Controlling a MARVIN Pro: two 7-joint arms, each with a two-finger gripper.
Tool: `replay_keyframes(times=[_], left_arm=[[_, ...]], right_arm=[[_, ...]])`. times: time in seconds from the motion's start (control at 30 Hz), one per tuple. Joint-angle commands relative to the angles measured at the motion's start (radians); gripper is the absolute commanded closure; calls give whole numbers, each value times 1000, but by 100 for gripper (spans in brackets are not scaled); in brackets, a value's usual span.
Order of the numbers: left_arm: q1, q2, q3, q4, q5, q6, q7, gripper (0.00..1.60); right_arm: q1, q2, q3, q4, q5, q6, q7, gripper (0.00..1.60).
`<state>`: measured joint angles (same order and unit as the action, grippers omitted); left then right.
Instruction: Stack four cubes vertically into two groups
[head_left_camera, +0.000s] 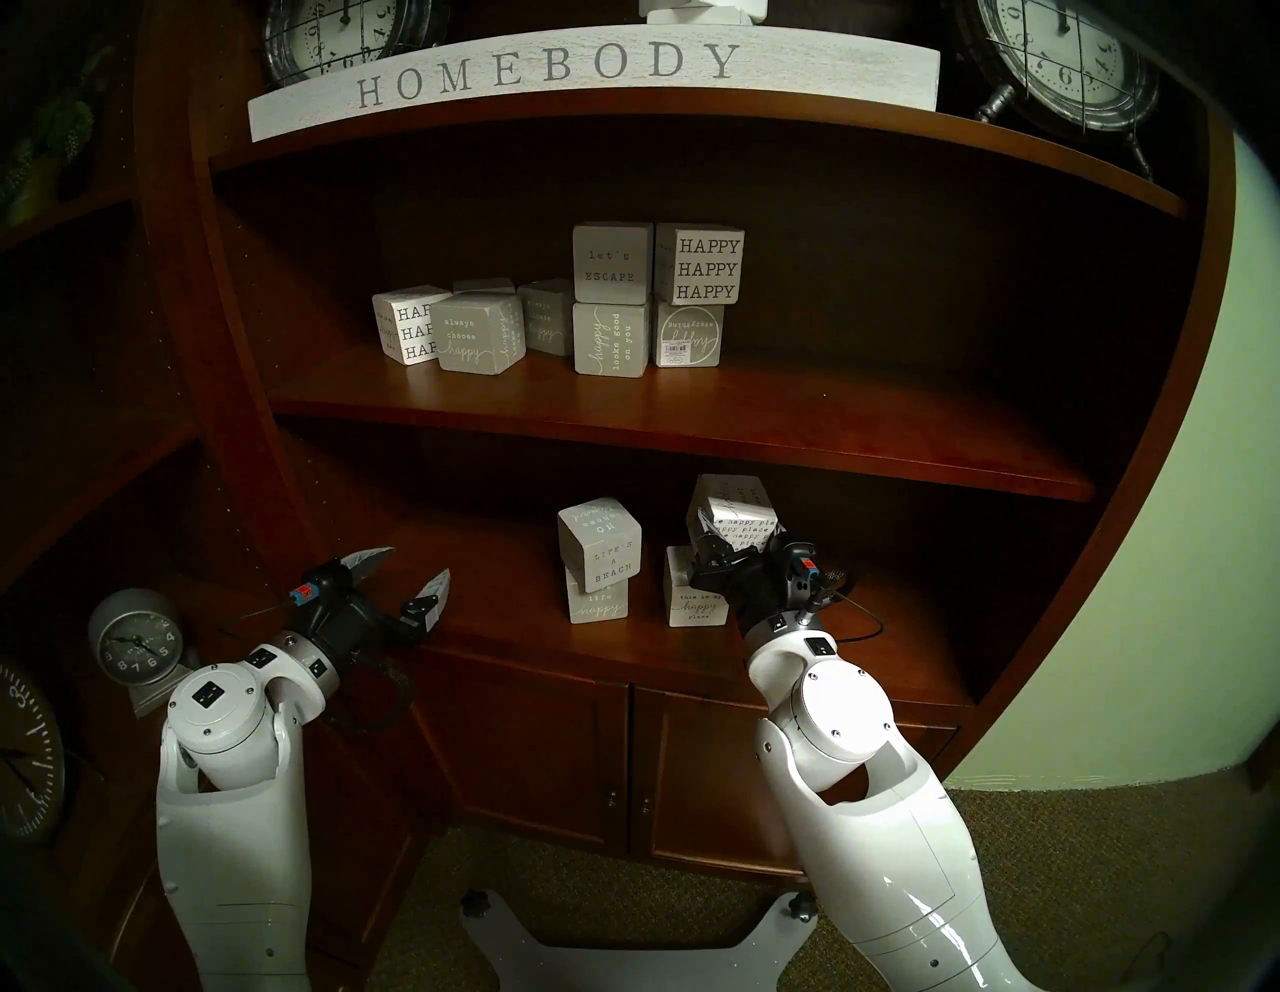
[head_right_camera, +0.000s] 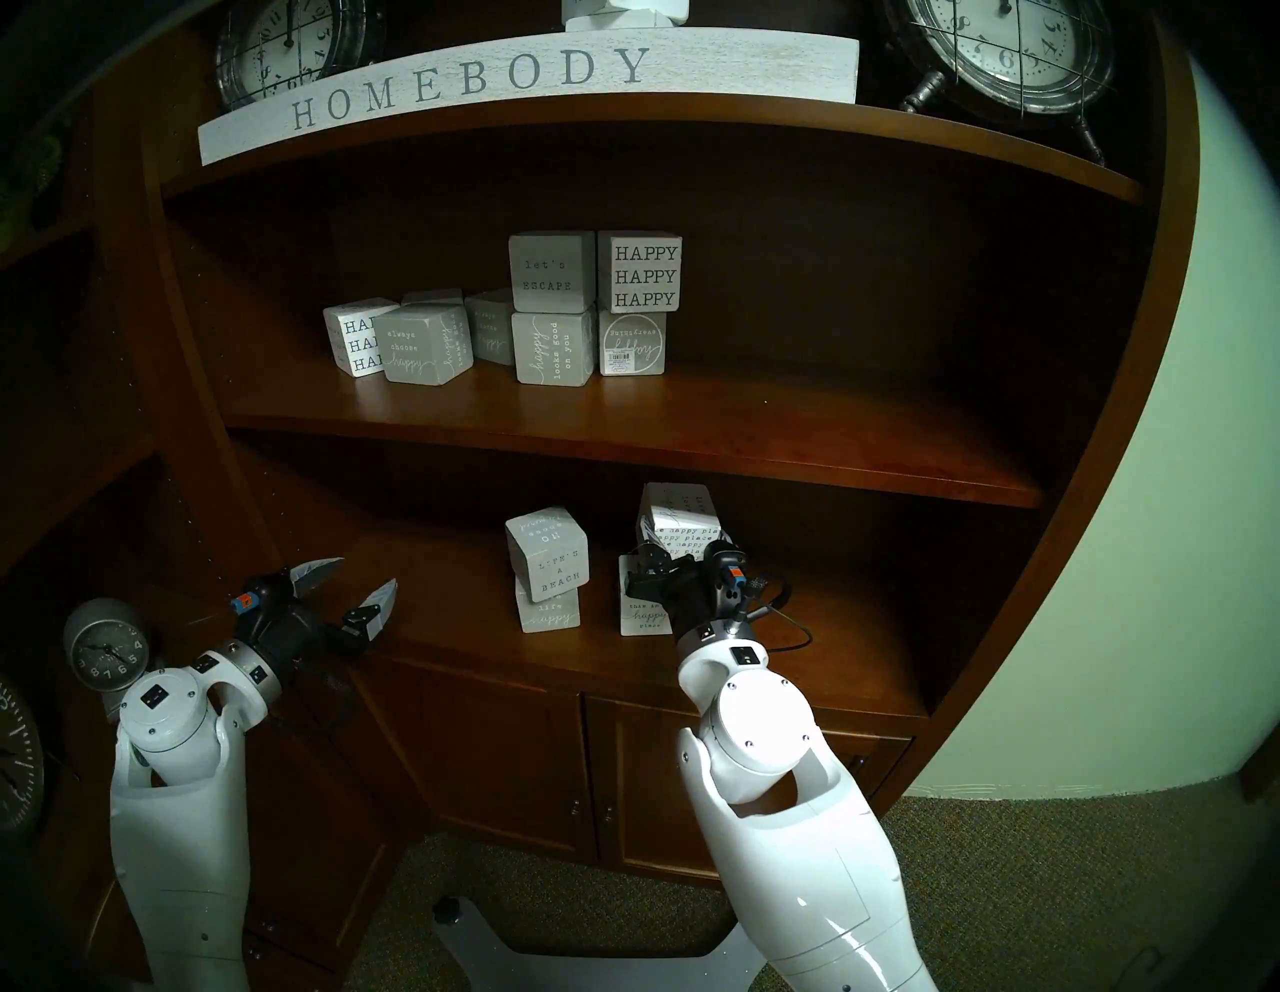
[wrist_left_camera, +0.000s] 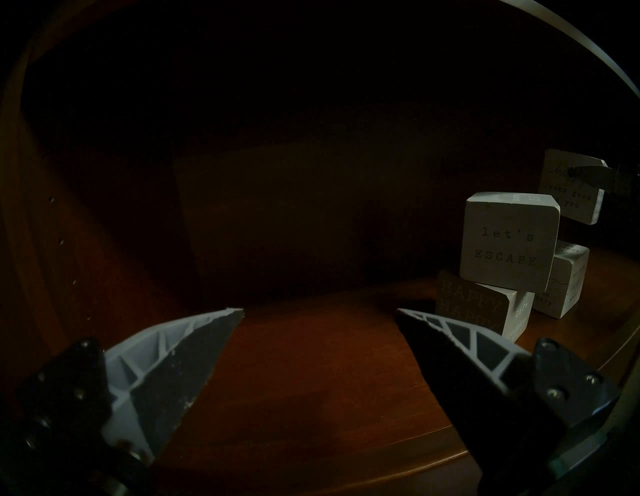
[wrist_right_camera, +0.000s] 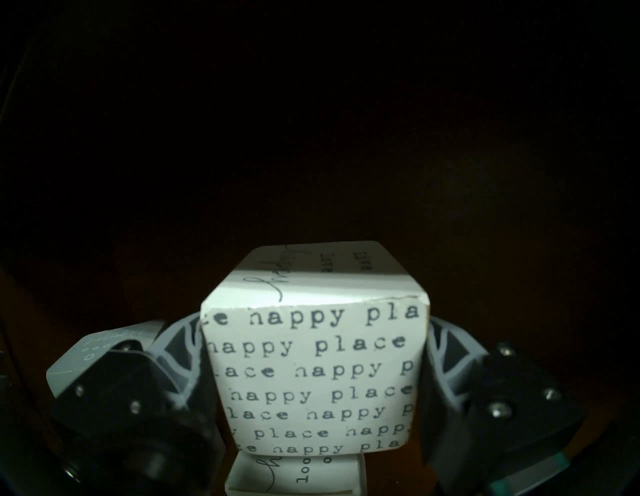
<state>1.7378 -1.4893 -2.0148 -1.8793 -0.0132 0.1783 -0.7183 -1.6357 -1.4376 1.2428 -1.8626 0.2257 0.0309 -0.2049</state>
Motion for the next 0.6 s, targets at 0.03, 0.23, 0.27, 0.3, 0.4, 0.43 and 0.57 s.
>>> replay_keyframes(times=[0.03, 0.23, 0.27, 0.3, 0.4, 0.43, 0.57], left_arm=[[-2, 2, -1, -20, 1, -1, 1, 0], [-2, 2, -1, -20, 1, -1, 1, 0], [-2, 2, -1, -20, 1, -1, 1, 0], [-2, 2, -1, -20, 1, -1, 1, 0], [-2, 2, -1, -20, 1, -1, 1, 0], [-2, 2, -1, -20, 1, -1, 1, 0], [-2, 2, -1, -20, 1, -1, 1, 0]], right_arm=[[4, -12, -16, -33, 1, -6, 2, 160], [2, -13, -25, -24, -3, -7, -1, 160], [2, -13, -26, -21, -3, -8, -2, 160], [3, -13, -26, -16, -4, -9, -2, 160], [5, -12, -26, -3, -5, -14, -1, 160], [6, -12, -26, 0, -5, -14, -2, 160], [8, -12, -25, 5, -5, -13, -2, 160]])
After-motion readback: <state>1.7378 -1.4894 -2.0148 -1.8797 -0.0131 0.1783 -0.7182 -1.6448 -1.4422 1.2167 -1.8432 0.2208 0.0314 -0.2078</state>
